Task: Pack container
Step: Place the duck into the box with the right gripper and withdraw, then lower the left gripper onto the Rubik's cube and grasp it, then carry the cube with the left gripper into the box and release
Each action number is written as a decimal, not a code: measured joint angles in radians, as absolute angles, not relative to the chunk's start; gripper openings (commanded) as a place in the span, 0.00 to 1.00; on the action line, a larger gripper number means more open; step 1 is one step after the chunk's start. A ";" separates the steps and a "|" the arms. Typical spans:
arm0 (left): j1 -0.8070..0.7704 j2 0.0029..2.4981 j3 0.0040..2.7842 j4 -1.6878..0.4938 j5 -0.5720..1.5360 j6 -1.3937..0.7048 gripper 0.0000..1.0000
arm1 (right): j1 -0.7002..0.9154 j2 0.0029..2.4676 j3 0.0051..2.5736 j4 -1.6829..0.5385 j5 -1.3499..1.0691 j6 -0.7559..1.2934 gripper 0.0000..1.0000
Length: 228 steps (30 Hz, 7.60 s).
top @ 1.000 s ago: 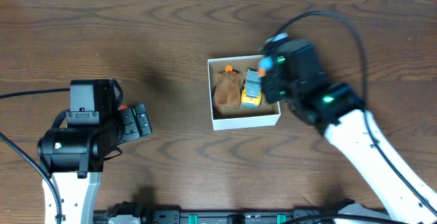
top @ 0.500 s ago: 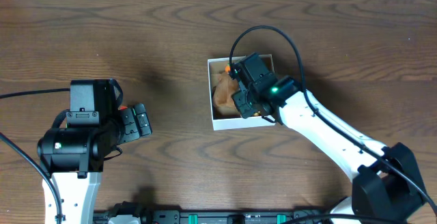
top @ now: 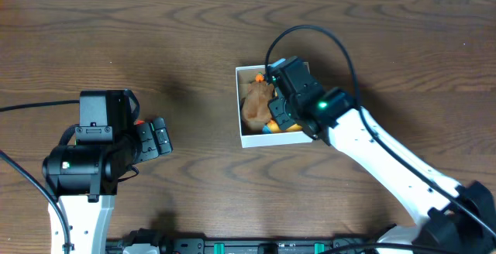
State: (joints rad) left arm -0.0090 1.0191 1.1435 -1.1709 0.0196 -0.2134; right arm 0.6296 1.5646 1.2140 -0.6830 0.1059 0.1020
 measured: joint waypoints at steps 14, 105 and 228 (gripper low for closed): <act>-0.009 1.019 1.143 -1.170 0.020 -0.213 0.98 | 0.150 1.349 1.231 -0.766 0.059 0.353 0.99; 0.155 1.809 1.107 -0.832 0.027 0.207 0.25 | -0.308 1.572 1.216 -0.999 -0.142 0.229 0.99; -0.570 1.643 1.335 -0.742 0.222 -0.082 0.23 | -0.308 1.572 1.216 -1.013 -0.134 0.222 0.99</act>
